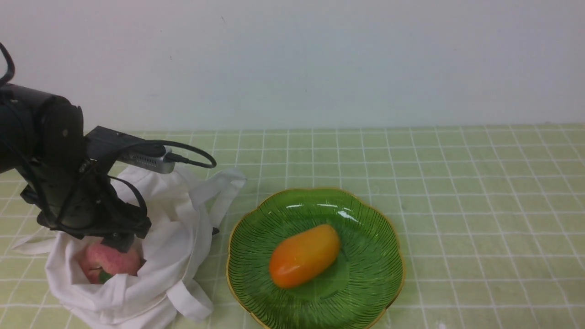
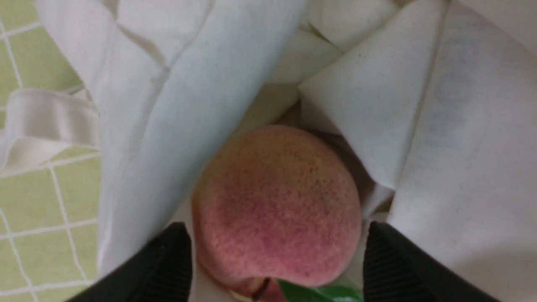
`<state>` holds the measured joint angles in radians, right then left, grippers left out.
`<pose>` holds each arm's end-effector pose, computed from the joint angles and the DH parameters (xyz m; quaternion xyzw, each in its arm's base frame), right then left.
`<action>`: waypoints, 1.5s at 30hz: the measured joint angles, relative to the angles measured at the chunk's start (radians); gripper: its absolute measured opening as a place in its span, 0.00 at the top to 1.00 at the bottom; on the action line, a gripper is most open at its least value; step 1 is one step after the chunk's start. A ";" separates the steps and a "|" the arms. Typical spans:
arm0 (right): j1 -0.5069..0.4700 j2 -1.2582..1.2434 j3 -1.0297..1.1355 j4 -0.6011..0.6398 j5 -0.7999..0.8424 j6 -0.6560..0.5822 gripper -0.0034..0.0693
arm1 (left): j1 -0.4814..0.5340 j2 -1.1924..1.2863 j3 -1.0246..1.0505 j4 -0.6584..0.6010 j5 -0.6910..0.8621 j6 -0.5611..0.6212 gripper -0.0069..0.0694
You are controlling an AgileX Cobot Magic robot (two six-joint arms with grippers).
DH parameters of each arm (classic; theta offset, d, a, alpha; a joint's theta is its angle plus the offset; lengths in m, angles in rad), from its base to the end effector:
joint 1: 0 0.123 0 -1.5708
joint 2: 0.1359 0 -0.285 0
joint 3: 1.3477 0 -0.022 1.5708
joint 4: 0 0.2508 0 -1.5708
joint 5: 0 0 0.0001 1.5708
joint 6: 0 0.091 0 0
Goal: Take the fruit out of the bag on the green coffee tablecloth and place them on the plate.
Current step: 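Reach into the cloth bag and grasp the peach with the left gripper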
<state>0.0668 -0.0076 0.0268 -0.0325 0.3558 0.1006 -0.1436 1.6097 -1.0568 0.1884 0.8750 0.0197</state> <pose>0.0532 0.0025 0.1725 0.0047 0.8011 0.0364 0.5974 0.3035 -0.0307 0.2232 0.1321 0.9815 0.0714 0.1189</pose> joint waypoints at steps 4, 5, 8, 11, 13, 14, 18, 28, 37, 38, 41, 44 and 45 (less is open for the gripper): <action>0.000 0.000 0.000 0.000 0.000 0.001 0.97 | 0.000 0.036 -0.001 -0.016 -0.034 0.000 0.25; 0.000 0.000 0.000 0.000 0.000 0.001 0.97 | -0.001 0.055 -0.001 -0.020 -0.043 -0.001 0.25; 0.000 0.000 0.000 0.000 0.000 0.001 0.97 | -0.001 0.076 -0.004 -0.010 -0.046 -0.001 0.25; 0.000 0.000 0.000 0.000 0.000 0.001 0.97 | -0.001 0.093 -0.007 0.018 -0.047 -0.001 0.25; 0.000 0.000 0.000 0.000 0.000 0.001 0.97 | -0.001 0.100 -0.008 0.028 -0.047 0.000 0.25; 0.000 0.000 0.000 0.000 0.000 0.001 0.97 | -0.001 0.102 -0.009 0.032 -0.048 0.001 0.25; 0.000 0.000 0.000 0.000 0.000 0.001 0.97 | -0.001 0.110 -0.012 0.039 -0.049 0.001 0.26; 0.000 0.000 0.000 0.000 0.000 0.001 0.97 | -0.001 0.112 -0.014 0.041 -0.046 -0.003 0.33; 0.000 0.000 0.000 0.000 0.000 0.001 0.97 | -0.001 0.099 -0.063 -0.029 -0.003 -0.037 0.33; 0.000 0.000 0.000 0.000 0.000 0.001 0.97 | -0.001 0.087 -0.073 -0.040 0.003 -0.037 0.33; 0.000 0.000 0.000 0.000 0.000 0.001 0.97 | -0.001 0.040 -0.118 -0.083 0.030 -0.030 0.33; 0.000 0.000 0.000 0.000 0.000 0.001 0.97 | -0.001 0.011 -0.154 -0.118 0.048 -0.020 0.33; 0.000 0.000 0.000 0.000 0.000 0.001 0.97 | -0.001 -0.008 -0.177 -0.141 0.061 -0.003 0.33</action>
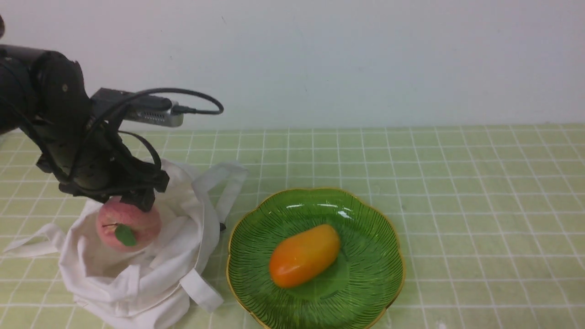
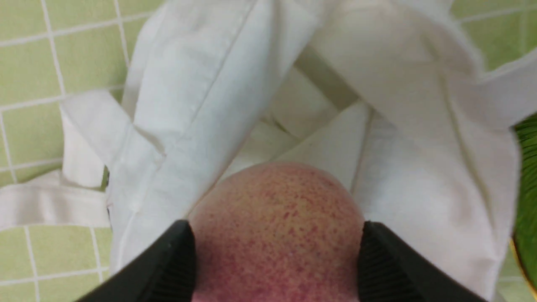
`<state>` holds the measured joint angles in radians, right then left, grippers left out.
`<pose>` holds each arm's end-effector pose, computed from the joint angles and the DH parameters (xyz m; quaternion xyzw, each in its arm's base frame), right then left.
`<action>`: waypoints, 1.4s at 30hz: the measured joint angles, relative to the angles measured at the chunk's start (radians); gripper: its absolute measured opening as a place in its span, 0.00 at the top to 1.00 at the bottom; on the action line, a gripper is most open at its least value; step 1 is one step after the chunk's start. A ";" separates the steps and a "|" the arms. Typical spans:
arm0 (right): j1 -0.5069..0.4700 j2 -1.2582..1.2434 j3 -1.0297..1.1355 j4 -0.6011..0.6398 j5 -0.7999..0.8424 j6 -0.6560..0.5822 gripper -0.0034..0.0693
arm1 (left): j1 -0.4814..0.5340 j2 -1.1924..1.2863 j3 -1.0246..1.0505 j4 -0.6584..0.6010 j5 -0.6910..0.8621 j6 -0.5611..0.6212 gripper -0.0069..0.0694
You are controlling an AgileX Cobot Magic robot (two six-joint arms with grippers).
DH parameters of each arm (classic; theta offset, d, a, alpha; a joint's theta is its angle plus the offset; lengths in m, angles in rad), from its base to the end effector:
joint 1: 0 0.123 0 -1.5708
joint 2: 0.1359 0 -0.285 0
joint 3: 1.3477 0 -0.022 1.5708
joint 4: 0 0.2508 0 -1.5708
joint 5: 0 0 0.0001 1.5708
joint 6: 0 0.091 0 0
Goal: Take the fruit out of the bag on the green coffee tablecloth and place them on the plate.
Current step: 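Reach into the cloth bag and grasp the peach with the left gripper, then move the peach from the bag and place it on the plate with the left gripper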
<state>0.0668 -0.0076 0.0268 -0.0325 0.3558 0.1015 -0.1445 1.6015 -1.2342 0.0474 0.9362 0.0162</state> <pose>0.0532 0.0025 0.1725 0.0051 0.8011 0.0367 0.5973 0.3230 -0.0435 0.2706 0.0894 0.9800 0.0099 0.1773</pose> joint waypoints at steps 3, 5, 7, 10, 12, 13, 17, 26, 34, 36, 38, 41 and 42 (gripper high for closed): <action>0.000 0.000 0.000 0.000 0.000 0.000 0.97 | 0.000 -0.027 -0.034 -0.041 0.021 0.023 0.33; 0.000 0.000 0.000 0.000 0.000 0.000 0.97 | 0.000 -0.052 -0.067 -0.089 0.053 0.052 0.33; 0.000 0.000 0.000 0.000 0.000 0.000 0.97 | 0.000 -0.073 -0.093 -0.127 0.070 0.061 0.33; 0.000 0.000 0.000 0.000 0.000 0.000 0.97 | 0.000 -0.096 -0.123 -0.202 0.082 0.069 0.33; 0.000 0.000 0.000 0.000 0.000 0.000 0.97 | 0.000 -0.107 -0.136 -0.281 0.082 0.087 0.33; 0.000 0.000 0.000 0.000 0.000 0.000 0.97 | -0.004 -0.108 -0.139 -0.326 0.082 0.104 0.33; 0.000 0.000 0.000 0.000 0.000 0.000 0.97 | -0.061 -0.085 -0.140 -0.508 0.082 0.223 0.33; 0.000 0.000 0.000 0.000 0.000 0.000 0.97 | -0.289 0.116 -0.140 -0.661 -0.058 0.320 0.33; 0.000 0.000 0.000 0.000 0.000 -0.001 0.97 | -0.407 0.239 -0.140 -0.670 -0.228 0.321 0.33; 0.000 0.000 0.000 0.000 0.000 -0.001 0.97 | -0.415 0.252 -0.140 -0.674 -0.265 0.321 0.33; 0.000 0.000 0.000 0.000 0.000 -0.001 0.97 | -0.416 0.258 -0.140 -0.678 -0.281 0.321 0.33; 0.000 0.000 0.000 0.000 0.000 -0.001 0.97 | -0.416 0.269 -0.140 -0.681 -0.290 0.321 0.23; 0.000 0.000 0.000 0.000 0.000 -0.001 0.97 | -0.416 0.275 -0.140 -0.681 -0.290 0.321 0.16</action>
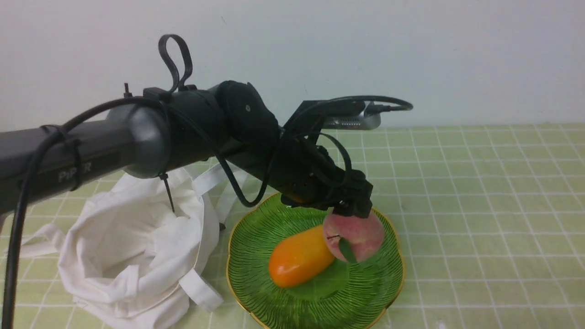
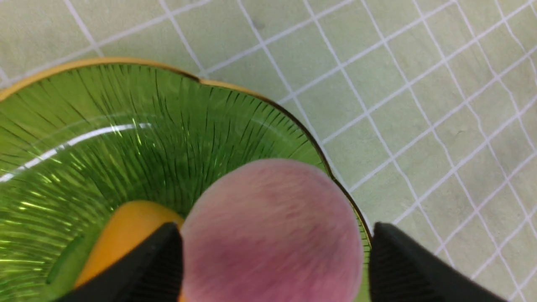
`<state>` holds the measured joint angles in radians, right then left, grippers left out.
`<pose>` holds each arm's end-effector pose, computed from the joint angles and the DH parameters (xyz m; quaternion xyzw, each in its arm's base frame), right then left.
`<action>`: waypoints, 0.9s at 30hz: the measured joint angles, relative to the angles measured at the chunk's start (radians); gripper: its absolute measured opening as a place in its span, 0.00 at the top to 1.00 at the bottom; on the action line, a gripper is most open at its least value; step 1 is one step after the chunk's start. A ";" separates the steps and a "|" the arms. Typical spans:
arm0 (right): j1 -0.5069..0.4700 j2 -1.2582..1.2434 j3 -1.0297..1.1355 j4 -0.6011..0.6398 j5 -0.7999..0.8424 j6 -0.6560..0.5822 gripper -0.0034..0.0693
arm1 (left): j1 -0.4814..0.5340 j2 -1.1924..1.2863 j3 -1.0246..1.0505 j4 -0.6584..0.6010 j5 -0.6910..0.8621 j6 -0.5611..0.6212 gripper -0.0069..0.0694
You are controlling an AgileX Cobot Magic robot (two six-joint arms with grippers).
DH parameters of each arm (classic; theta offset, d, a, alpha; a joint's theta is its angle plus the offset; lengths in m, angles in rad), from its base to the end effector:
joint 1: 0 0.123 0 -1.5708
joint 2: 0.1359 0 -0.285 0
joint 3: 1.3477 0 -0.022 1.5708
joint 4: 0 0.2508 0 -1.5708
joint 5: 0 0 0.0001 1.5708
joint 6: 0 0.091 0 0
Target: Take the fruit out of the bag on the green coffee tablecloth and place them on the plate.
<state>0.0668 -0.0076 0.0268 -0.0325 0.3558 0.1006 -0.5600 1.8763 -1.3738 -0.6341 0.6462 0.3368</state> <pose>0.0532 0.0025 0.1725 0.0047 0.8011 0.0364 0.5974 0.3290 -0.2446 0.2299 0.2242 0.9125 -0.2695 0.2106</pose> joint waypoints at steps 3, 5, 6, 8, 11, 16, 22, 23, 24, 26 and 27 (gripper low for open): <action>0.000 0.000 0.000 0.000 0.000 -0.002 0.97 | 0.000 0.002 0.000 -0.002 0.000 0.000 0.05; 0.000 0.000 0.000 0.000 0.000 -0.003 0.97 | 0.000 0.002 -0.002 -0.006 0.000 0.000 0.02; 0.000 0.000 0.000 0.000 0.000 -0.003 0.97 | 0.000 0.002 -0.003 -0.006 0.001 0.001 0.02; 0.000 0.000 0.000 0.000 0.000 -0.003 0.97 | 0.000 0.000 -0.013 -0.005 0.003 0.006 0.01; 0.000 0.000 0.000 0.000 0.000 -0.003 0.97 | 0.012 -0.029 -0.053 0.000 0.036 0.008 0.04; 0.000 0.000 0.000 0.000 0.000 -0.003 0.97 | 0.065 -0.106 -0.156 0.071 0.213 0.008 0.29; 0.000 0.000 0.000 0.000 0.000 -0.003 0.97 | 0.112 -0.240 -0.256 0.264 0.515 0.008 0.81; 0.000 0.000 0.000 0.000 0.000 -0.003 0.97 | 0.116 -0.269 -0.261 0.299 0.547 0.008 0.85; 0.000 0.000 0.000 0.000 0.000 -0.003 0.97 | 0.116 -0.299 -0.264 0.334 0.567 0.007 0.88; 0.000 0.000 0.000 0.000 0.000 -0.003 0.97 | 0.116 -0.352 -0.264 0.384 0.587 0.001 0.91; 0.000 0.000 0.000 0.000 0.000 -0.003 0.97 | 0.116 -0.400 -0.261 0.430 0.594 -0.016 0.92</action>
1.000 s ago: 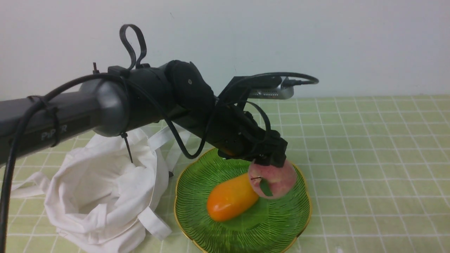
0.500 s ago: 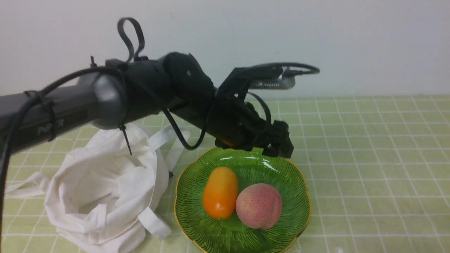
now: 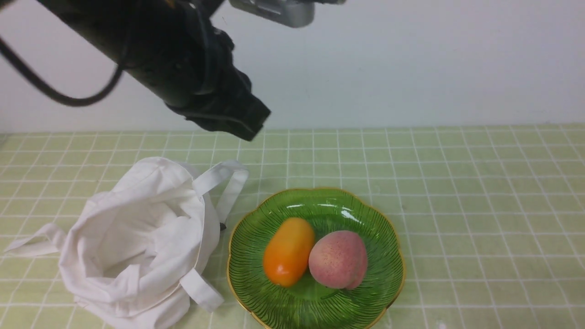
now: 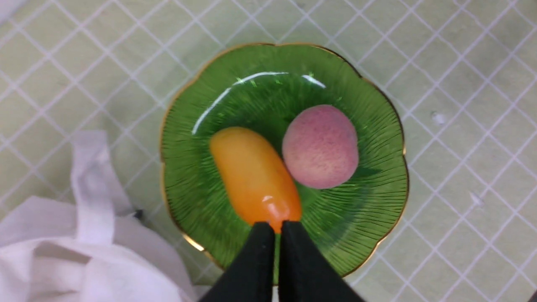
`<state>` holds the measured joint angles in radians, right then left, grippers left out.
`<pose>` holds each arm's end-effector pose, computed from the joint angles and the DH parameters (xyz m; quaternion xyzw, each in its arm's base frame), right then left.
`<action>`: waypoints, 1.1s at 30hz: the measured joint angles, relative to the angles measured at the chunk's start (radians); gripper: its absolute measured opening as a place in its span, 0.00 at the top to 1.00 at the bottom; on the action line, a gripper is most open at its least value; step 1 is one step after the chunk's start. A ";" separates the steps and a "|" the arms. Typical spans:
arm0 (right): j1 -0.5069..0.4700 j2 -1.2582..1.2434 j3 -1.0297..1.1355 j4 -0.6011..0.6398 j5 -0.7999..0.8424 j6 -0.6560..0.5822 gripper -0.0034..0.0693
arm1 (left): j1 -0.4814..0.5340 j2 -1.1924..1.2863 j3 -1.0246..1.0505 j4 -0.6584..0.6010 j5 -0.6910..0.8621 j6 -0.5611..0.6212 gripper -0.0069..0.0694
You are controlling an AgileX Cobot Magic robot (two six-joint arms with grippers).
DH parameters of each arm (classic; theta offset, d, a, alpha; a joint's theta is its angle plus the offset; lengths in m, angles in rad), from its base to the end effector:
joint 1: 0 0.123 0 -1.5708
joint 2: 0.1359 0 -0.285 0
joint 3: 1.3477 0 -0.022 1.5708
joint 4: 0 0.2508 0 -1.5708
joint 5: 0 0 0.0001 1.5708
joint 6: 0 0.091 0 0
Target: Take the fruit out of the bag on the green coffee tablecloth and place them on the plate.
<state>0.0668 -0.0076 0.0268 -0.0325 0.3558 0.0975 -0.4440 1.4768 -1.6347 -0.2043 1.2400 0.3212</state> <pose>0.0532 0.0025 0.1725 0.0035 0.8011 0.0355 0.5974 0.2625 -0.1442 0.4153 0.3520 0.8865 -0.1190 0.2757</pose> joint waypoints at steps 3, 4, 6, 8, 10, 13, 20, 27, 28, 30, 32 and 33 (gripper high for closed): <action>0.000 0.000 0.000 0.000 0.000 0.000 0.97 | 0.001 -0.065 0.018 0.042 0.004 -0.026 0.92; 0.000 0.000 0.000 0.000 0.000 0.000 0.97 | 0.001 -0.112 0.037 0.064 0.006 -0.043 0.92; 0.000 0.000 0.000 0.000 0.000 0.000 0.97 | 0.001 -0.179 0.080 0.088 0.010 -0.068 0.92; 0.000 0.000 0.000 0.000 0.000 0.000 0.97 | 0.001 -0.269 0.154 0.101 0.012 -0.095 0.92; 0.000 0.000 0.000 0.000 0.000 0.000 0.97 | 0.001 -0.353 0.234 0.103 0.012 -0.104 0.92; 0.000 0.000 0.000 0.000 0.000 0.000 0.97 | 0.001 -0.518 0.406 0.063 0.010 -0.110 0.92; 0.000 0.000 0.000 0.000 0.000 0.000 0.97 | 0.001 -0.951 0.916 -0.133 -0.378 -0.111 0.92; 0.000 0.000 0.000 0.000 0.000 0.000 0.97 | 0.001 -1.217 1.286 -0.254 -0.828 -0.112 0.92; 0.000 0.000 0.000 0.000 0.000 0.000 0.97 | 0.001 -1.233 1.316 -0.260 -0.878 -0.112 0.92; 0.000 0.000 0.000 0.000 0.000 0.000 0.97 | 0.001 -1.262 1.356 -0.267 -0.950 -0.114 0.92; 0.000 0.000 0.000 0.000 0.000 0.000 0.97 | 0.001 -1.273 1.384 -0.274 -0.991 -0.115 0.92; 0.000 0.000 0.000 0.000 0.000 0.000 0.97 | 0.001 -1.274 1.386 -0.274 -0.991 -0.115 0.92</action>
<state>0.0668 -0.0076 0.0268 -0.0325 0.3558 0.0975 -0.4429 0.2032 -0.2488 -0.4780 0.2486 0.2064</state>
